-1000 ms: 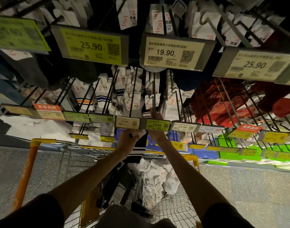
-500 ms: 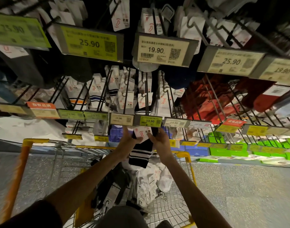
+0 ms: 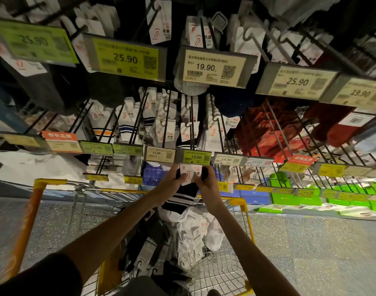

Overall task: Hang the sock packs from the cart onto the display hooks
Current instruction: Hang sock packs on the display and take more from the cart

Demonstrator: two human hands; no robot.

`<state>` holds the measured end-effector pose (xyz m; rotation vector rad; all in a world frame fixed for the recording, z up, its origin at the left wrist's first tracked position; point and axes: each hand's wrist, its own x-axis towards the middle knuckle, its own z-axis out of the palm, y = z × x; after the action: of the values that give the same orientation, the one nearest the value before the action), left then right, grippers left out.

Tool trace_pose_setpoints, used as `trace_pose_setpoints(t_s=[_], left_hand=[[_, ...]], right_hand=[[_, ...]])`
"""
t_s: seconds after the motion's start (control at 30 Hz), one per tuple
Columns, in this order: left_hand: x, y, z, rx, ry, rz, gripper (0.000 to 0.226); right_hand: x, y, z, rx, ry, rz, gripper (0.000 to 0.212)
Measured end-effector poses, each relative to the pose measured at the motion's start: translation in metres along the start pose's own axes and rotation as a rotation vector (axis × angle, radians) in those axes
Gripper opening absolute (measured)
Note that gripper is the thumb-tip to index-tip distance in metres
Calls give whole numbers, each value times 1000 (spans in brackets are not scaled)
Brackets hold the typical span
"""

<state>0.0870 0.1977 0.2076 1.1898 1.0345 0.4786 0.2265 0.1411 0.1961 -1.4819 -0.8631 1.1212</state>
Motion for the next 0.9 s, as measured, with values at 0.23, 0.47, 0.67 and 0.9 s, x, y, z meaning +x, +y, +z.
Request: trace_pose_setpoints(t_s=[0.23,0.47,0.67,0.9], left_hand=[[9,-6,0,101,-7,24,35],[12,-6,11,87,84,100,38],[15,-20,18,112,168,157,34],[14,-20,17,145,218,96,20]], right_hand=[[10,-8,17,-79,56,-25,45],[15,-2,24,-134,174,-72,23],[13,-5,21,-118,209,-144,18],[21,-5,26,35,196,-13,10]])
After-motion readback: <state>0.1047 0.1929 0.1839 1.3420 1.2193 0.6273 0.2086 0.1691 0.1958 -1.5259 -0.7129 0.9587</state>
